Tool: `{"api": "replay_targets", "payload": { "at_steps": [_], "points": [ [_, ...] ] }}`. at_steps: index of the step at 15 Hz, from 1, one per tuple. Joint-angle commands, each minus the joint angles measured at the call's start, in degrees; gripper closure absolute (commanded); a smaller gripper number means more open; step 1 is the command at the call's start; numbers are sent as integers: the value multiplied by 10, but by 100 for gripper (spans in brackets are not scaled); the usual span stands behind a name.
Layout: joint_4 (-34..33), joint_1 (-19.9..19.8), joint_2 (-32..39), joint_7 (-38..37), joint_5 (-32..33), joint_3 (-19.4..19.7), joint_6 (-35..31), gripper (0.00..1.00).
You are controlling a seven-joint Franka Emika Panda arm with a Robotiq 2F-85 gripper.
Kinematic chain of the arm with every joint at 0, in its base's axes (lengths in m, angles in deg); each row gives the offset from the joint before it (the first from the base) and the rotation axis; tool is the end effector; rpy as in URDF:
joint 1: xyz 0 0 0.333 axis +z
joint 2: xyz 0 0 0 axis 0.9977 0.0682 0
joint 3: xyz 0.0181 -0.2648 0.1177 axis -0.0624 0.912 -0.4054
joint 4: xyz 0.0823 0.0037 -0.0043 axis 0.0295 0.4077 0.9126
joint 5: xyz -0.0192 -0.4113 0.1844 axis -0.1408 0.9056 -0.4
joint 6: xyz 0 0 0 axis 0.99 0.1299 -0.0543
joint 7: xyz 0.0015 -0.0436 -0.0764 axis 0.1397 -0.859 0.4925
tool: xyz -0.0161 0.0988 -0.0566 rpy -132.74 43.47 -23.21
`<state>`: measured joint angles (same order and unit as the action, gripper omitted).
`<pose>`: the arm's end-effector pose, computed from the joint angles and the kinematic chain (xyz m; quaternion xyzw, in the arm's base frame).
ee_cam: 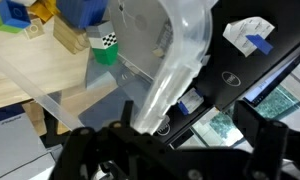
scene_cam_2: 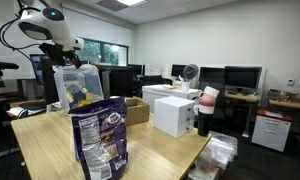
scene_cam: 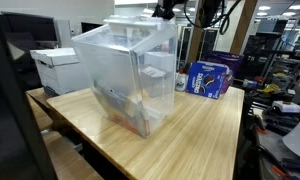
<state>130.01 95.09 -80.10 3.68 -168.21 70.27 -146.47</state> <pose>0.5152 0.2189 0.4079 -0.8803 -0.0536 -0.2916 0.3702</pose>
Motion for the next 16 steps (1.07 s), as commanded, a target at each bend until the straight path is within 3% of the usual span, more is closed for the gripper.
{"api": "replay_targets", "payload": {
  "at_steps": [1, 7, 8, 9, 12, 16],
  "points": [
    [15, -30, 4, -112, 148, -39, -41, 0],
    [26, -121, -7, -378, 474, -92, 15, 0],
    [22, -64, -3, -406, 516, -35, 22, 0],
    [3, -42, -2, -440, 559, -17, 48, 0],
    [-33, -4, 2, -463, 598, 11, 101, 0],
    [-65, 16, 7, -473, 619, 23, 147, 0]
  ]
}}
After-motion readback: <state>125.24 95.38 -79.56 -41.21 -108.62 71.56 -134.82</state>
